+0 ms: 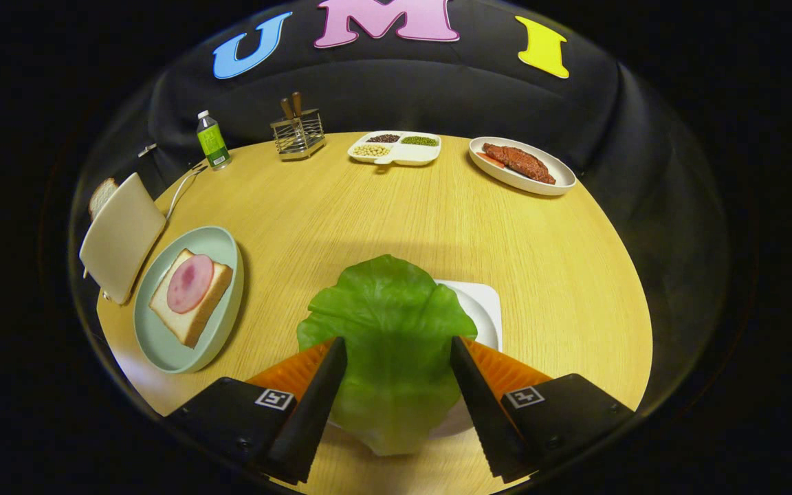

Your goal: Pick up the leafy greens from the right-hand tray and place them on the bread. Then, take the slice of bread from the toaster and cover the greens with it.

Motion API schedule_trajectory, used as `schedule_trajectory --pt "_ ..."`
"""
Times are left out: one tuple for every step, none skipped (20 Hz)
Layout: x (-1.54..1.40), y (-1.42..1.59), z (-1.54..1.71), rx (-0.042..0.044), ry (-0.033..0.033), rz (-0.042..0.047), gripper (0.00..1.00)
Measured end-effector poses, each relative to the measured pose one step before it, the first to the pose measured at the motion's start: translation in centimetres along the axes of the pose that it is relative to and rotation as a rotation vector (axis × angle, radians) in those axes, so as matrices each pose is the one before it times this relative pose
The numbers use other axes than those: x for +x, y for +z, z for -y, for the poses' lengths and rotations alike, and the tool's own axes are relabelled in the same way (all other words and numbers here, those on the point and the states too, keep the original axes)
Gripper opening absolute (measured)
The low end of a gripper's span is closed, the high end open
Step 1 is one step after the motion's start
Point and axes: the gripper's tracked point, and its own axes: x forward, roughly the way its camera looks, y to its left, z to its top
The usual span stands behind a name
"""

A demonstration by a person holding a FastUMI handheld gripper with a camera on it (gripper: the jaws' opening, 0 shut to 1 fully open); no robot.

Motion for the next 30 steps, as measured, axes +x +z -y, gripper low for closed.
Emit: schedule_trajectory --pt "0.013 0.113 0.067 0.00408 -0.00378 0.00317 0.93" --pt "0.179 0.021 0.073 0.00454 -0.00262 -0.00648 0.82" --pt "-0.062 -0.085 0.129 0.00781 -0.00616 -0.00172 0.77" --pt "-0.081 -0.024 0.081 0.00871 -0.00429 -0.00352 0.67" --pt "-0.001 -0.026 0.178 0.00346 -0.00335 -0.00165 0.61" --pt "0.005 0.0 0.003 0.0042 0.00223 -0.00292 0.55" --pt "0.041 -0.003 -0.002 0.00033 0.00379 -0.00395 0.52" --pt "0.034 -0.007 0.005 -0.00567 0.00307 -0.00457 0.52" --pt "-0.098 -0.083 -0.001 -0.00538 -0.00075 -0.00931 0.52" --pt "0.034 0.016 0.043 -0.00557 -0.0012 -0.00592 0.52" --pt "-0.048 0.096 0.184 0.0034 -0.00855 -0.00128 0.52" --pt "0.073 -0.06 0.002 0.01182 -0.00233 -0.00269 0.2" --pt "0.031 0.096 -0.163 -0.00948 0.0024 0.00262 0.19" --pt "-0.211 0.058 -0.029 -0.00796 0.00588 -0.00422 0.19" --pt "0.249 -0.083 0.027 -0.0019 0.00209 -0.00188 0.15" --pt "-0.014 -0.015 -0.008 0.00819 -0.00179 -0.00703 0.13" --pt "0.025 -0.138 0.104 0.01208 -0.00011 -0.00912 0.08" --pt "0.055 -0.045 -0.083 0.01199 0.00109 -0.00731 0.06" --pt "-0.08 0.1 0.005 0.00259 0.00317 -0.00765 0.05" --pt "-0.206 0.142 -0.083 0.00387 0.00318 -0.00251 0.05" --pt "-0.262 0.332 0.046 -0.00074 -0.00207 0.00549 0.05" --pt "-0.463 0.566 0.167 -0.00543 -0.00938 0.01493 0.05" --pt "-0.702 0.526 -0.037 -0.00373 -0.00207 0.01366 0.05" --pt "-0.72 0.567 -0.123 0.00037 -0.00297 0.01142 0.05" --pt "-0.853 0.549 -0.117 0.00027 -0.00483 0.01227 0.05" --pt "-0.819 0.635 -0.11 0.00018 -0.00378 0.01262 0.05" --pt "-0.924 0.59 -0.277 -0.00002 -0.00362 0.01391 0.05" --pt "-0.894 0.599 -0.372 -0.00212 0.00137 0.01316 0.05" --pt "-0.876 0.531 -0.45 -0.00302 0.00045 0.01094 0.05" --pt "-0.827 0.465 -0.632 -0.0038 0.00604 0.00531 0.05"
